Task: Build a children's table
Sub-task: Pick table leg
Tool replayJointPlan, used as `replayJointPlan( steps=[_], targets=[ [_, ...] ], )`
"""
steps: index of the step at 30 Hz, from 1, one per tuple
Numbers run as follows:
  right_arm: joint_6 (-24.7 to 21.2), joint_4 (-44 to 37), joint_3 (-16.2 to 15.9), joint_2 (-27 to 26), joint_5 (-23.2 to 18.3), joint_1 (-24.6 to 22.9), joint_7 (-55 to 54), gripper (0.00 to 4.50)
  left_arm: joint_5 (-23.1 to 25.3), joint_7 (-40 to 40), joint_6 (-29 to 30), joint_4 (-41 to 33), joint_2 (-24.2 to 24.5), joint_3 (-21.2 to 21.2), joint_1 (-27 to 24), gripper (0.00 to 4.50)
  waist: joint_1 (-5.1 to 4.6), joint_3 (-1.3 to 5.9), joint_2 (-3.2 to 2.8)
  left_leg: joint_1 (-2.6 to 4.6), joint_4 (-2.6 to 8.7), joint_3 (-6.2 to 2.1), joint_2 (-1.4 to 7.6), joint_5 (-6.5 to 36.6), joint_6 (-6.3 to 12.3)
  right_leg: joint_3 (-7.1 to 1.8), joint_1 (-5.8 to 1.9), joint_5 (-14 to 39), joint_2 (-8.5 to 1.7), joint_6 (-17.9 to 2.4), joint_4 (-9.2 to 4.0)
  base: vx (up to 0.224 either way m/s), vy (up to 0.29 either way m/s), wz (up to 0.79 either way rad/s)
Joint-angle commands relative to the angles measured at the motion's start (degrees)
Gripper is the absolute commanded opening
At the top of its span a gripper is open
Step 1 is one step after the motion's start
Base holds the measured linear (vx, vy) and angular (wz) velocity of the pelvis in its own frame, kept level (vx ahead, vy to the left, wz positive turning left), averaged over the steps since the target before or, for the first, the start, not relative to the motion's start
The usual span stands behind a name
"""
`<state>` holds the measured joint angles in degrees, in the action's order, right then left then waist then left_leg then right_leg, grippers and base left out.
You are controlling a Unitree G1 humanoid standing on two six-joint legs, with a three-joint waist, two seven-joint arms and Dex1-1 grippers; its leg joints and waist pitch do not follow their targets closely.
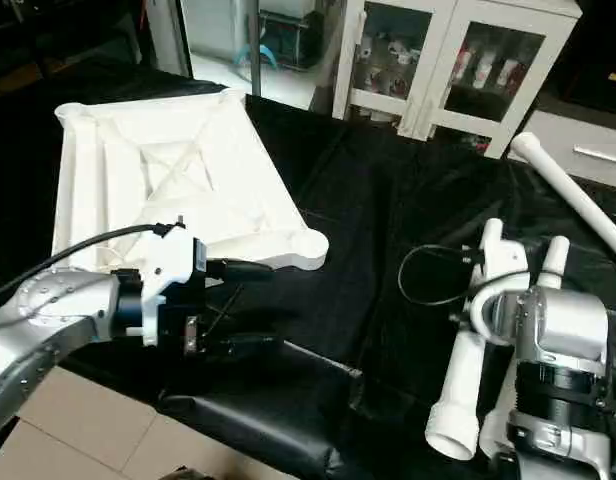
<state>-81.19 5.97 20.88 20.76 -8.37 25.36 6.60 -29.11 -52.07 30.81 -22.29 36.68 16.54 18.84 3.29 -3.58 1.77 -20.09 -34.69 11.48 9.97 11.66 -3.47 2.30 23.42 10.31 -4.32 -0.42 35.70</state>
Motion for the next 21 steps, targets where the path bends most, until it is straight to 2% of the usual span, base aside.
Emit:
replayJointPlan(
  steps=[1, 6, 8, 9, 13, 14, 21],
  targets=[
    [-0.7, 0.8, 1.6, 0.1, -0.1, 1.4, -0.2, 3.7, -0.4, 0.2, 1.5, -1.3, 0.0, -0.5, 1.1, 4.5, 0.09, 3.58, 0.56, 0.45, 4.14, -1.04, 2.26, 7.2, -3.2, -2.51, -2.4, 15.4, -2.99, -7.8, -4.08, 0.0, 0.0, 0.0],
    [-0.9, 1.1, 2.1, -0.5, -0.3, 1.2, -0.2, 3.26, -0.4, 0.9, 2.7, -2.2, 0.4, 0.0, 1.0, 4.5, 0.22, 3.63, 0.72, 0.41, 4.14, -1.08, 2.19, 7.1, -3.43, -2.57, -2.46, 16.0, -2.98, -7.0, -4.07, 0.0, 0.0, 0.0],
    [-1.2, 1.1, 3.0, -1.0, -0.5, 1.6, -0.5, 3.11, -0.6, 0.9, 3.3, -2.3, 0.4, -0.4, 1.2, 4.5, 0.18, 3.69, 0.75, 0.36, 4.12, -1.09, 2.19, 6.3, -3.36, -2.55, -2.49, 15.1, -2.97, -7.1, -3.94, 0.0, 0.0, 0.0],
    [-1.2, 1.1, 3.1, -1.1, -0.6, 1.7, -0.7, 2.89, -0.6, 0.9, 3.5, -2.4, 0.3, -0.6, 1.2, 4.5, 0.17, 3.7, 0.74, 0.36, 4.11, -1.08, 2.18, 6.2, -3.34, -2.54, -2.47, 14.9, -2.94, -7.2, -3.9, 0.0, 0.0, 0.0],
    [-0.9, 1.6, 3.4, -1.1, -0.7, 2.1, -0.8, 2.7, -0.3, 0.9, 4.0, -2.5, 0.0, -1.0, 1.2, 4.5, 0.2, 3.71, 0.72, 0.42, 4.06, -1.02, 2.16, 6.1, -3.23, -2.53, -2.48, 14.4, -2.91, -7.4, -3.88, 0.0, 0.0, 0.0],
    [-0.8, 1.7, 3.5, -1.2, -0.7, 2.1, -0.8, 2.46, -0.2, 1.0, 4.2, -2.6, 0.0, -1.0, 1.1, 4.5, 0.19, 3.69, 0.75, 0.39, 4.09, -1.04, 2.17, 6.2, -3.27, -2.52, -2.5, 14.6, -2.92, -7.4, -3.89, 0.0, 0.0, 0.0],
    [-1.5, 1.2, 5.6, -2.7, -1.5, 2.9, -0.7, 2.01, 0.3, 1.6, 4.7, -2.3, 0.2, -1.3, 1.1, 4.5, 0.15, 3.78, 0.67, 0.37, 4.09, -1.1, 2.1, 6.5, -3.52, -2.5, -2.52, 14.8, -2.89, -7.1, -3.9, 0.0, 0.0, 0.0]
  ],
)
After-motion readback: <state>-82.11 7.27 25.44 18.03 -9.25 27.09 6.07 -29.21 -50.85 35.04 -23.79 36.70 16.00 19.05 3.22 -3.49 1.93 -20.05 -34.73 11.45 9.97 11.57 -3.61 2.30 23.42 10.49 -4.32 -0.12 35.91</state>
